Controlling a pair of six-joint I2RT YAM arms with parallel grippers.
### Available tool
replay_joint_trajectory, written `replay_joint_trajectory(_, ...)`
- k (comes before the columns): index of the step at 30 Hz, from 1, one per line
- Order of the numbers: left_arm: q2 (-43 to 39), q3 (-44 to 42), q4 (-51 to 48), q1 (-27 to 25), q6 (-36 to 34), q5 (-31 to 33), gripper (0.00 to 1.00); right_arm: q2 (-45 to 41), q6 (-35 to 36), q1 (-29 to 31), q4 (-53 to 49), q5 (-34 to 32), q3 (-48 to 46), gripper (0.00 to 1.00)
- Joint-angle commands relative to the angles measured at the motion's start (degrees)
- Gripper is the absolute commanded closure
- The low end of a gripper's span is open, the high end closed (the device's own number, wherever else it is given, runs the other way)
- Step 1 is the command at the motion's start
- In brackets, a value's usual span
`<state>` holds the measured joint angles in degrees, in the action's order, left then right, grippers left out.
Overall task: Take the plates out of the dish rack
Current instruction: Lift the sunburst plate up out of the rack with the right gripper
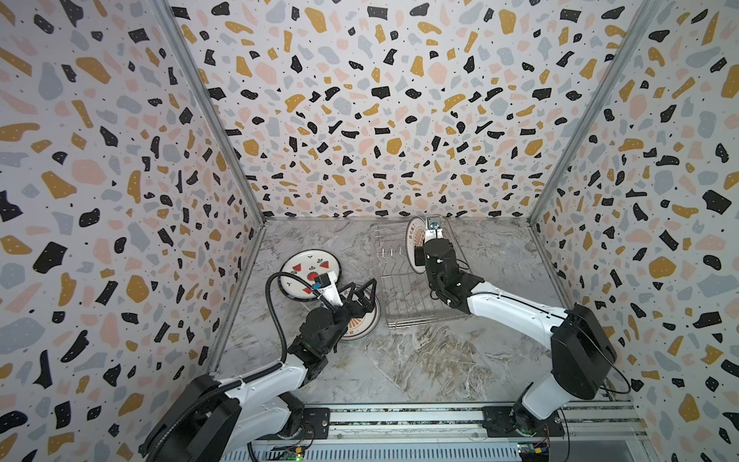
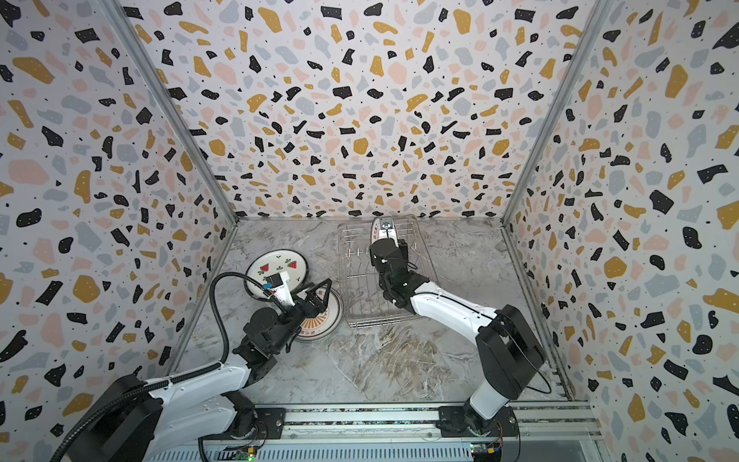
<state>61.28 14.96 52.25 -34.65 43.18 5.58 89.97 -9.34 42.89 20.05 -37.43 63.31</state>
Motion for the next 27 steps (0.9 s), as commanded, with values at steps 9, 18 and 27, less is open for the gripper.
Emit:
replay_joint_trajectory(9,-3.1,-3.41,8.23,-0.32,-2.38,-0.88,0.0,-16.26,-2.45,-3.7,10.7,18.8,-12.6,0.98)
replay_joint_trajectory(18,-0.03,-3.78,11.36,-0.27,-1.68,-4.61,0.0,-22.81,-9.85,-12.26,12.19,42.82,-19.21,0.99)
replay_joint_trajectory(27,7.01,-3.86,23.13,-0.27,1.94,-14.34,0.01,-25.37,-16.61,-14.7,19.23,58.14,-24.4,0.99)
